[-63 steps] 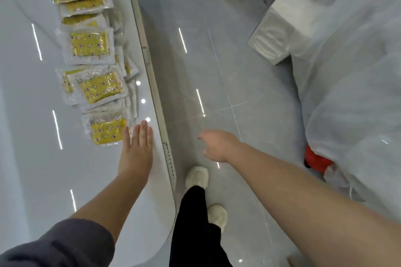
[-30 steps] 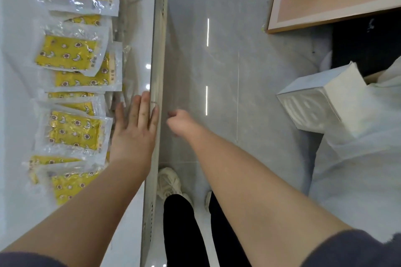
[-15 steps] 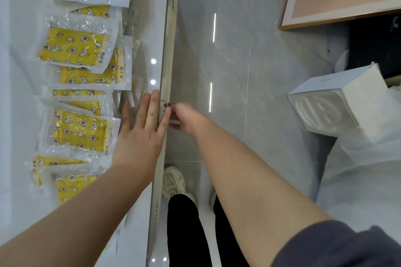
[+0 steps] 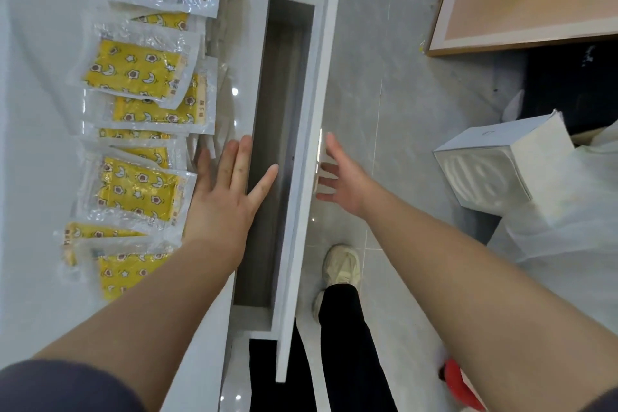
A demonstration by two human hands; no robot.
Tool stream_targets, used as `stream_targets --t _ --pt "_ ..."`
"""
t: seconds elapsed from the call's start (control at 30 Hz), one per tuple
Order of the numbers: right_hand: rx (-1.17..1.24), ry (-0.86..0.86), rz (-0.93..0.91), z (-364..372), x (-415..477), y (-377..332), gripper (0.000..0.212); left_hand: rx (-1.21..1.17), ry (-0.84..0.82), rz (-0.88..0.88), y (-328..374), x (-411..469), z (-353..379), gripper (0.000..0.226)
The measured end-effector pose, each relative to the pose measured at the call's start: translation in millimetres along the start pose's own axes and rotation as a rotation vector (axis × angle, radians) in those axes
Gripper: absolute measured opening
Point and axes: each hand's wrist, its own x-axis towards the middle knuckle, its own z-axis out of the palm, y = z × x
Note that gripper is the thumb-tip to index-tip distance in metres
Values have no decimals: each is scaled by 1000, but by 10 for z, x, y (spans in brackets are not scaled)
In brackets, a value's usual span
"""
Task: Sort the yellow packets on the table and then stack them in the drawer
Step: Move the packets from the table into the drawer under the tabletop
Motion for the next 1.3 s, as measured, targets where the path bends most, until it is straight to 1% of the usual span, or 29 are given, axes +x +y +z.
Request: stream_targets --t 0.03,0.1,0.13,0.17,0.2,0.27,0.33,0.5,0.73,0.9,0.97,1.0,1.1,1.17,1.2,1.23,1.3 --pt "-46 -12 -15 -1 -76 -19 77 5 -2 -4 2 -2 -6 140" --pt "-304 31 -44 84 -154 -28 88 15 -6 -7 2 -8 -10 140" --pt "-443 71 -56 150 -171 -27 87 20 -6 -7 1 -10 -13 140" --pt "-535 109 -70 221 -189 -31 82 26 -6 -5 -2 -13 -13 139" --pt "-571 138 -87 279 -190 -32 74 32 -4 -2 -5 -15 -13 138" --pt "-552 158 -108 360 -194 -35 59 41 -6 3 -11 -16 -9 137" --pt "-549 155 -99 359 -209 -44 52 49 -14 2 -7 -14 -9 136" --pt "-535 164 -75 107 -252 -64 54 58 -14 2 8 4 -16 134" --pt "-537 193 -42 -347 -339 -78 45 50 -12 9 9 16 -1 137" --pt "-523 181 -39 -412 -347 -79 44 61 -20 -8 32 3 -25 134" --pt "-527 211 -68 -388 -361 -44 46 77 0 -7 43 -2 -29 131" --pt "-544 242 -98 -370 -384 -11 50 86 10 -4 54 -18 -41 128" --pt "-583 372 -196 -284 -527 127 70 81 26 -5 155 -162 -76 117" --pt "-609 472 -254 -191 -714 228 73 65 58 12 250 -343 -72 112" --pt "-659 514 -295 -140 -815 272 71 11 100 13 304 -449 -31 108" --pt "-728 543 -340 -81 -920 315 67 -87 176 5 347 -574 25 101" --pt "-860 567 -445 51 -1108 407 60 -344 381 -108 372 -835 176 71"
